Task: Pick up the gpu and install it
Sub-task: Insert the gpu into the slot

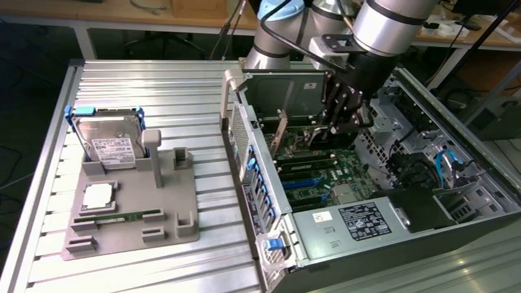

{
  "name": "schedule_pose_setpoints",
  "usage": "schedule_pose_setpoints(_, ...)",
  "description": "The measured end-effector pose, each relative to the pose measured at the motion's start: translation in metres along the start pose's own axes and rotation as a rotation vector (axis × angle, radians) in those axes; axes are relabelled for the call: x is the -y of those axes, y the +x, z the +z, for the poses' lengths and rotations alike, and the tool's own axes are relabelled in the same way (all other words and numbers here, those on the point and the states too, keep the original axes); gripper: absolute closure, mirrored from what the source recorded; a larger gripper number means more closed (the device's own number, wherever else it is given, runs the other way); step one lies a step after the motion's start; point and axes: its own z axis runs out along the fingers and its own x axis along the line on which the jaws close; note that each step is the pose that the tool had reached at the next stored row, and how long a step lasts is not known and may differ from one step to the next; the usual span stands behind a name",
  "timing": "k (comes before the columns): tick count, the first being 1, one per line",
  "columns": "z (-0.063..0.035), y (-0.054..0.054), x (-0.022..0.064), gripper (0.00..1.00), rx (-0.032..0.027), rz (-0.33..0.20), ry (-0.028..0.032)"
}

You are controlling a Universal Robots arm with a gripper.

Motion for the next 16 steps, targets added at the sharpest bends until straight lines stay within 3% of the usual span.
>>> schedule_pose_setpoints(12,0.0164,0.005,-0.0003,0.73,-0.0002,0.0,-0.0001)
schedule_pose_setpoints(16,0.0187,0.005,-0.0005,0.73,-0.0032,-0.001,-0.0001)
